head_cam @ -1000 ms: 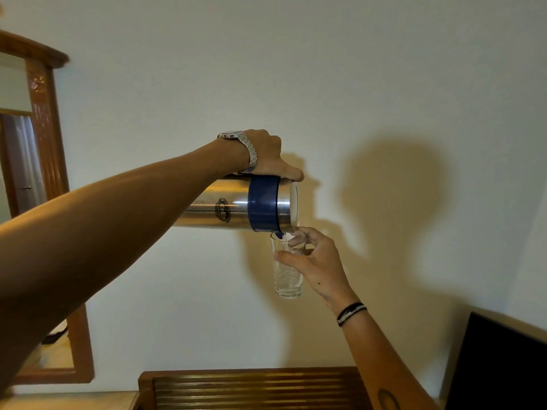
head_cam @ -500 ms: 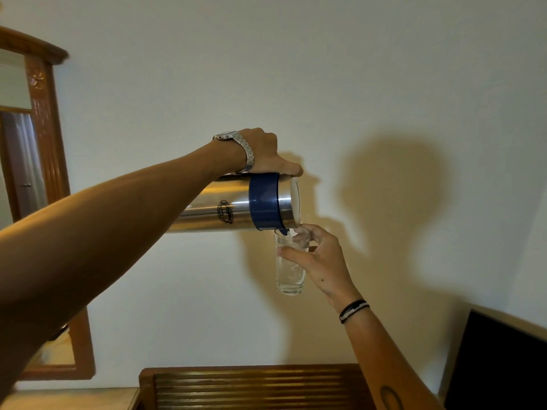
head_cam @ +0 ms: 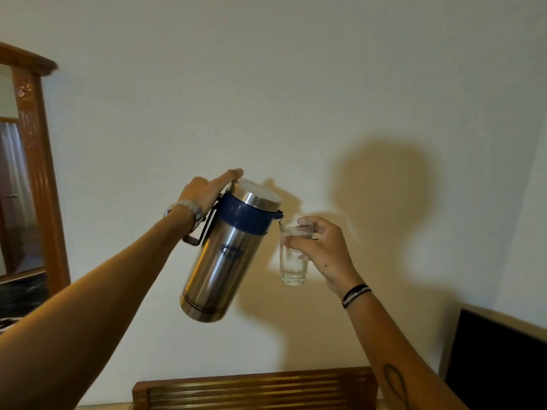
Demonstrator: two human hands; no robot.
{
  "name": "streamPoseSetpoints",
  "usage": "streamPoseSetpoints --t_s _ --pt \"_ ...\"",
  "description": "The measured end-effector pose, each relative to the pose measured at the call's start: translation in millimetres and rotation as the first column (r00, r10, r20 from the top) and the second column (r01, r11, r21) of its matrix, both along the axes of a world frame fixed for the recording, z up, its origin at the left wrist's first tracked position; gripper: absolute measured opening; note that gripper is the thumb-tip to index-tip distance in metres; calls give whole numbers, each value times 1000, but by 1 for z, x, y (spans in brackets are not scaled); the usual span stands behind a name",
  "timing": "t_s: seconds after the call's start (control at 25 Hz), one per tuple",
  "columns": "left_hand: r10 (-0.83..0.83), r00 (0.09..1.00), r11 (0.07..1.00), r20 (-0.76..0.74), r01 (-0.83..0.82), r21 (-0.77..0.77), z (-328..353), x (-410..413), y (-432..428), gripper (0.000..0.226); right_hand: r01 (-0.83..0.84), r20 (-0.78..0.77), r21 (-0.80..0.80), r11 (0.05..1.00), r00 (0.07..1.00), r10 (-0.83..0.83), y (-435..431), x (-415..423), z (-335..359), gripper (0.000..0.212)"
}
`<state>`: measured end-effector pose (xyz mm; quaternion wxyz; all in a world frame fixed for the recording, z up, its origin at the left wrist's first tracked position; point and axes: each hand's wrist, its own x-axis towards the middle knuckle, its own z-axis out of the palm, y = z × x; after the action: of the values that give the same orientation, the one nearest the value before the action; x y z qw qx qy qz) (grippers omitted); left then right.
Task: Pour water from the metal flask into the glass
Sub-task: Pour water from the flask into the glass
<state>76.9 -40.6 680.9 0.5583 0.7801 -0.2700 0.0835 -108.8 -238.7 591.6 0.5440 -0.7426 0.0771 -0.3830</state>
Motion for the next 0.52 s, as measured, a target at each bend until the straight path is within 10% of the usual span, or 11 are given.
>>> streamPoseSetpoints --t_s 0.24,0.52 --pt "27 964 941 -266 -114 -320 -46 10 16 99 38 -31 24 999 999 -37 -11 -1 15 59" --pt "101 963 919 -250 -187 -347 -62 9 20 84 66 -42 45 997 997 -65 -23 -5 17 56"
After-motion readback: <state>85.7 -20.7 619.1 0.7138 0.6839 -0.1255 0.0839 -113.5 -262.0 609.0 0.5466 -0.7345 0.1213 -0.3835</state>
